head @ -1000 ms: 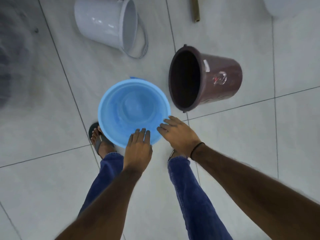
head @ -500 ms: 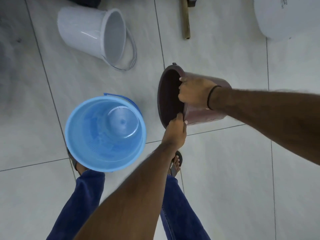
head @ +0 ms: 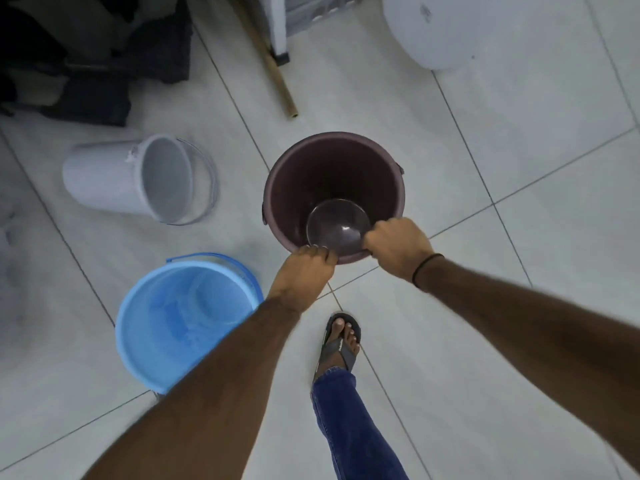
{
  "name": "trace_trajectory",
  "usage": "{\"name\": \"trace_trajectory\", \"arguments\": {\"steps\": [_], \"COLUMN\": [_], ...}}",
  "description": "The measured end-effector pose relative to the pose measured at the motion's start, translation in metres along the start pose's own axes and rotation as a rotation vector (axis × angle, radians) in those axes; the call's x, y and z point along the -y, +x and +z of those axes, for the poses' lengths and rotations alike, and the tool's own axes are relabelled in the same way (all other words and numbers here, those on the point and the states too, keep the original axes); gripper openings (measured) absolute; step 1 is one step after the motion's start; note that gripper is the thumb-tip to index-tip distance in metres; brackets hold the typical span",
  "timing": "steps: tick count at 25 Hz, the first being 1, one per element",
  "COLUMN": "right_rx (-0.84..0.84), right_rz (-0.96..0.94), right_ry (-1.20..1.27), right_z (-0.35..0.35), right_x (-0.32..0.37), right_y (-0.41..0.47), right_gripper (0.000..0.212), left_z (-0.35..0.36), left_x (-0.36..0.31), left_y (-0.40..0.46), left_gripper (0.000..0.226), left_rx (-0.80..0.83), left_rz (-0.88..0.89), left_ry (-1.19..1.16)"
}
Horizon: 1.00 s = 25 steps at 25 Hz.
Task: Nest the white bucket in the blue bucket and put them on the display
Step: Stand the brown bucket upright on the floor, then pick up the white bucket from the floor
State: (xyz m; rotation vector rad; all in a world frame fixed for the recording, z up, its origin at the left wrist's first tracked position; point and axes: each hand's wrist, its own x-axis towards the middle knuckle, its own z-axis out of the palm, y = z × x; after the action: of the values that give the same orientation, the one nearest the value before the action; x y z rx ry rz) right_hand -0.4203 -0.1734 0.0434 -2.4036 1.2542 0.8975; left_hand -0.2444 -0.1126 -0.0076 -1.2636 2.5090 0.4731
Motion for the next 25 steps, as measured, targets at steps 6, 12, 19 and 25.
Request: {"name": "trace_trajectory", "arguments": {"steps": [6, 12, 19, 25], "right_rx": [0.046, -0.007, -0.124, -0.115], "right_rz": [0.179, 0.392, 0.653, 0.525], "right_ry": [0.234, 0.635, 1.667, 1.591], "right_z": [0.086, 0.047, -0.061, -0.082], "right_x": [0.043, 0.074, 0.18, 0.279], "right_y": [-0.023, -0.04, 0.061, 0.27], "right_gripper": [0.018, 0.03, 0.049, 0.053], "left_z": [0.052, -0.003, -0.06, -0.006], "left_x": [-0.013, 0.042, 0.231, 0.417], "left_y": [-0.001, -0.033, -0.059, -0.003], "left_gripper": [0.035, 0.064, 0.058, 0.057], "left_rx": [0.206, 0.252, 0.32, 0.393], "left_rz": [0.218, 0.225, 0.132, 0.375], "left_ry": [0.188, 0.197, 0.241, 0.626]}}
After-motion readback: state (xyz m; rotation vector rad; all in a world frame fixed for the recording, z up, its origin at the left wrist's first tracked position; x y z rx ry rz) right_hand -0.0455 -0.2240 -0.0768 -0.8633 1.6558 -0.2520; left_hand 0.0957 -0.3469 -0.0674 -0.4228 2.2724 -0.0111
